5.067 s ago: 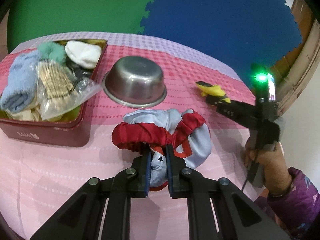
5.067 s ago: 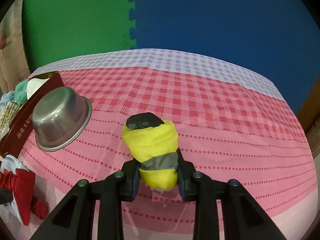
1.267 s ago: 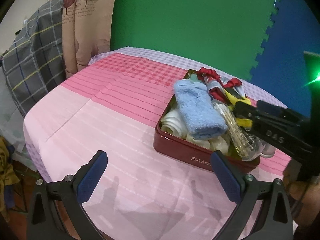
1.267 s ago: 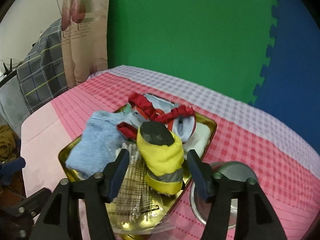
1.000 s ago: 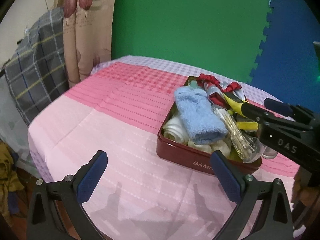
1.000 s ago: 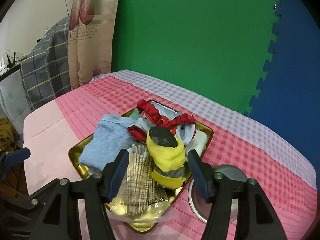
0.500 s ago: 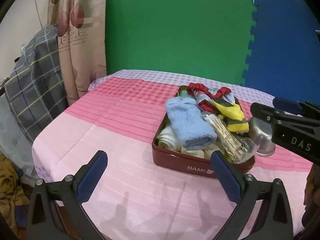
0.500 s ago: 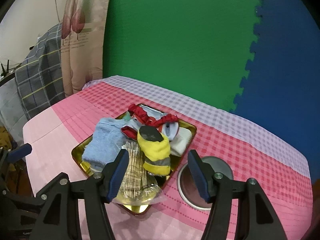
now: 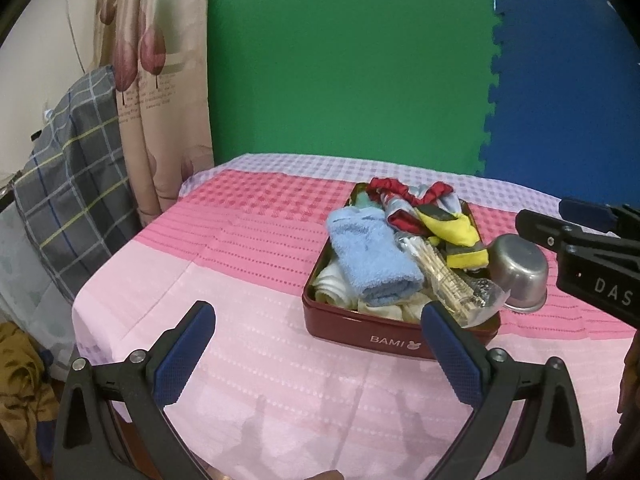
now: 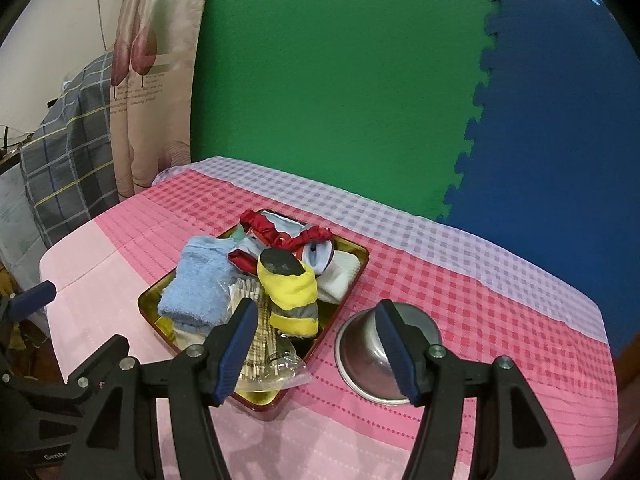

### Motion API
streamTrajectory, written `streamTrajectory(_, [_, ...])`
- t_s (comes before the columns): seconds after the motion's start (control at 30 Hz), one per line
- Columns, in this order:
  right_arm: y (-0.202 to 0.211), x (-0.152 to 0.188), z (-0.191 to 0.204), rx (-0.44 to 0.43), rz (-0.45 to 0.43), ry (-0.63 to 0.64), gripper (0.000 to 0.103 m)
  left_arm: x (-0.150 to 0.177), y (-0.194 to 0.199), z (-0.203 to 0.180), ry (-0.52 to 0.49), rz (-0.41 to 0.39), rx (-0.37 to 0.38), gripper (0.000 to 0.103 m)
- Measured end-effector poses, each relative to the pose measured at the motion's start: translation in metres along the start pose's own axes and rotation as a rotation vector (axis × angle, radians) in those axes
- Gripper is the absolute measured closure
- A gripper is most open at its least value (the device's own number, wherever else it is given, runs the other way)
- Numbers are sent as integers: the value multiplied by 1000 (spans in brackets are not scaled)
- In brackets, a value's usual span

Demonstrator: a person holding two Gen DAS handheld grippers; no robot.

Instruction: Organize soft objects

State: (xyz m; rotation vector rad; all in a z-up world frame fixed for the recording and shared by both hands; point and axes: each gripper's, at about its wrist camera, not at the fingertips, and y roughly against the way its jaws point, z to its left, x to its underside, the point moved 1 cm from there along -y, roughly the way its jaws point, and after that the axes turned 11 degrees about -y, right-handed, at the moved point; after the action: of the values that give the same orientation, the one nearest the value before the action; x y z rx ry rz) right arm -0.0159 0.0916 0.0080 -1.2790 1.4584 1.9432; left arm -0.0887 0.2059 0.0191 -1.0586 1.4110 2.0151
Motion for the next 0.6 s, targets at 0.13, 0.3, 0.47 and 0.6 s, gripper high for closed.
streamTrajectory(0.13, [4, 1, -2, 8, -5, -6, 40, -2, 3, -1, -3, -2, 1, 1])
streamTrajectory(0.3, [8, 2, -8, 15, -6, -21, 40, -2, 6, -1, -2, -10, 8, 1])
streamTrajectory(0.47, [10, 3, -11, 20, -8, -29, 40, -2, 8, -3, -9, -17, 14, 1])
streamTrajectory(0.6, [11, 3, -13, 21, -9, -31, 40, -3, 8, -6, -24, -14, 20, 1])
